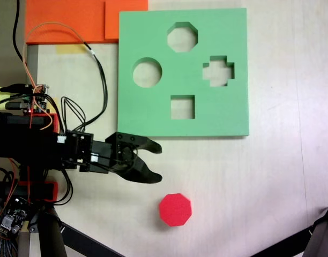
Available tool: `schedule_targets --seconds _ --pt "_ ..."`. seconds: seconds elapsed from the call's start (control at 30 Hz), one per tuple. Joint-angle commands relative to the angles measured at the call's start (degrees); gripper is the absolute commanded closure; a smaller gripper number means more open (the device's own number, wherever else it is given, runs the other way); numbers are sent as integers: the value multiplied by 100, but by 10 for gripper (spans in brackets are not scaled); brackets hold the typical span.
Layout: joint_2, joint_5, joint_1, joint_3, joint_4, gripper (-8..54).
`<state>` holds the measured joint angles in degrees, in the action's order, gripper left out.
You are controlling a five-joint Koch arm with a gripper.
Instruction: Put the octagonal pillar block into the corresponding hole
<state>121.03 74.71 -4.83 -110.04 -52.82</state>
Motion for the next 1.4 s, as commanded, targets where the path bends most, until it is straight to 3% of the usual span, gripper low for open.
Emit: schedule_targets --seconds 0.0,0.07,0.2,0.33,0.77,1.37 --pt "-1002 62 -123 1389 -2074 125" --pt "-1626 18 -185 2382 -2962 80" --pt "-2118 -35 -492 2918 -3146 26" --pt "-2777 -79 -782 3445 -3577 -66" --pt "-3973 -378 -1345 3683 -3340 -66" --pt "-4746 -545 -1617 3762 -2856 -66"
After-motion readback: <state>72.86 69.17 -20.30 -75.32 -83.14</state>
